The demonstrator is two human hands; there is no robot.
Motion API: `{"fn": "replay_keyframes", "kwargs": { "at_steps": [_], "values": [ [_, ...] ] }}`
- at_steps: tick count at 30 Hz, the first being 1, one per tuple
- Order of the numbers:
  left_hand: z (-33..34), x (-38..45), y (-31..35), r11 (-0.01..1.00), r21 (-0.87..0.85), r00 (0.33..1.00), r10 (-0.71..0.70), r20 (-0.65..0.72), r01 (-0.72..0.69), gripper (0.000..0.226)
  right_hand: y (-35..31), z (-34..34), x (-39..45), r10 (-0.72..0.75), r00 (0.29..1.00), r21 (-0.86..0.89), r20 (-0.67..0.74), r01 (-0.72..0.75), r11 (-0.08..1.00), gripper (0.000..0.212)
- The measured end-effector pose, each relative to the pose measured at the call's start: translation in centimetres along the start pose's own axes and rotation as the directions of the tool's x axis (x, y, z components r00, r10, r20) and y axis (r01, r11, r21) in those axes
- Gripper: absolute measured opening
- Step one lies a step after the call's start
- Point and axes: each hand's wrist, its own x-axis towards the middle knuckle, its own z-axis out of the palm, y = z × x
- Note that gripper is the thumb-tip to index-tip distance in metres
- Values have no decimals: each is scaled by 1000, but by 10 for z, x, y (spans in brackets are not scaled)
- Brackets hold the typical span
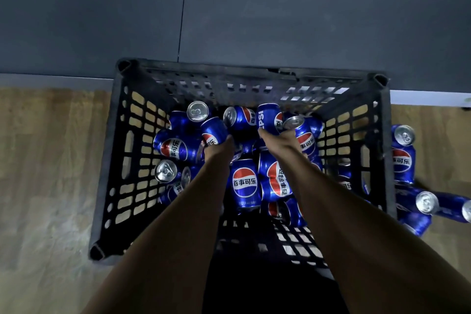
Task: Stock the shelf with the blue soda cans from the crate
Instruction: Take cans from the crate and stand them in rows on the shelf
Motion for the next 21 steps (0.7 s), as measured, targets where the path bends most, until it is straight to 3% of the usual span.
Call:
{"fn": "replay_keyframes", "kwargs": {
  "at_steps": [3,7,11,14,17,21],
  "values": [
    [1,9,0,999,-44,1000,-7,-8,7,62,0,7,8,29,1000,54,2,-29,998,94],
    [1,23,-3,999,-14,997,36,-67,-36,53,-1,7,8,35,999,9,-22,-35,999,87],
    [4,23,-5,992,-128,992,-9,-125,-7,71,-1,6,8,-17,999,-63,-52,14,998,86],
    [7,22,-5,968,-232,991,-111,-73,92,76,-5,12,8,1,995,-122,-98,-13,992,86],
    [10,25,-4,945,-267,982,-176,65,187,82,-11,18,9,57,992,-154,-116,-74,985,90],
    [13,36,-5,971,-236,999,-27,33,34,78,-15,26,11,43,988,-117,-148,-60,991,96]
  ]
}}
